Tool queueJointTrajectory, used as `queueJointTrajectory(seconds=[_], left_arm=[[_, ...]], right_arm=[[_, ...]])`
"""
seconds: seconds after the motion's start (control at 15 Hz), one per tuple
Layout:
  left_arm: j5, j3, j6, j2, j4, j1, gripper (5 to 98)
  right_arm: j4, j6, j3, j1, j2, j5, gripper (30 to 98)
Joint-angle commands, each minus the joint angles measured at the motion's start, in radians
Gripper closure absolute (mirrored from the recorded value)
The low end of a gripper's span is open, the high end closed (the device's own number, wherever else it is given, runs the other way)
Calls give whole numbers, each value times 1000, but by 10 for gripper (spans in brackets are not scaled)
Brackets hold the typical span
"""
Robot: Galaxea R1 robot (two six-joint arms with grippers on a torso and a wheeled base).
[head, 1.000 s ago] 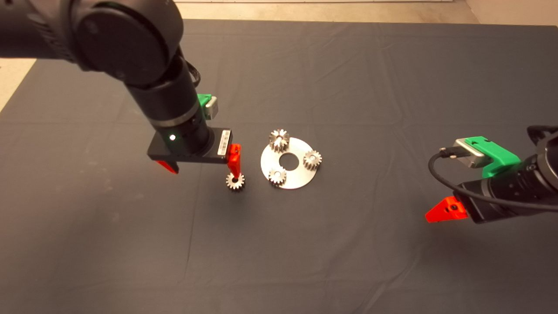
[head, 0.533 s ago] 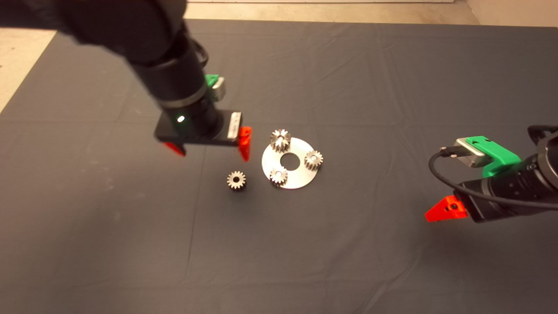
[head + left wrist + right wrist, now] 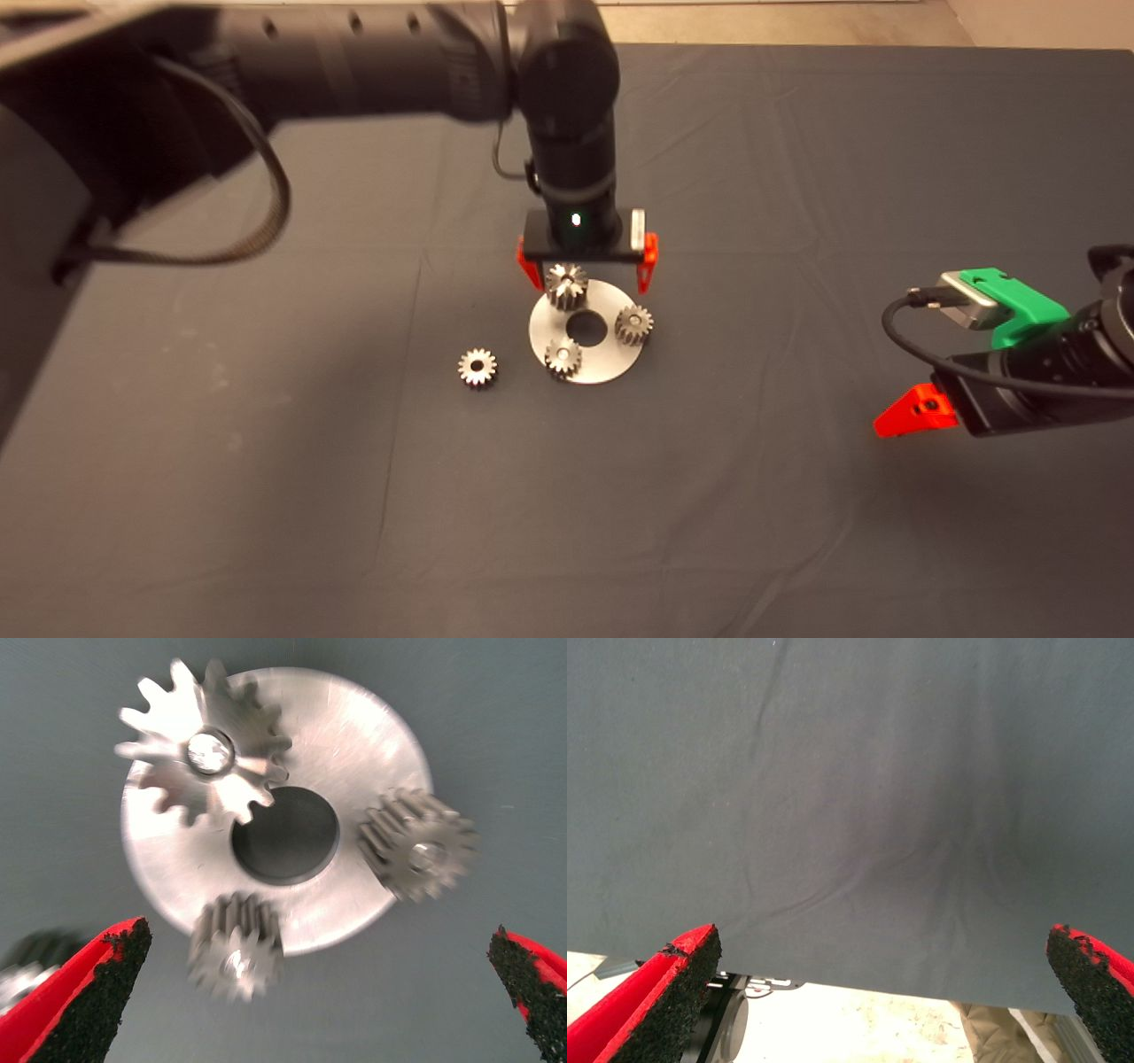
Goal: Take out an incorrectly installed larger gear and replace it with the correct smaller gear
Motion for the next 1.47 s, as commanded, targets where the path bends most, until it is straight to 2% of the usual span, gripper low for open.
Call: queueJointTrajectory(seconds=[0.0,0.67,1.07,1.2,1.4], left_arm=[[-25,-21,8,8,110,49,54],[-27,-94,37,25,121,41,54],[-28,-130,51,25,137,45,54],[-28,-134,52,25,160,50,54],[-30,-147,52,25,170,51,54]], right_arm=[[-21,-18,-7,41,-4,-16,314],[-17,-18,3,46,-5,-16,314],[-17,-18,1,69,-5,-15,314],[-12,-18,0,76,-5,-15,314],[17,-18,0,118,-5,-15,314]])
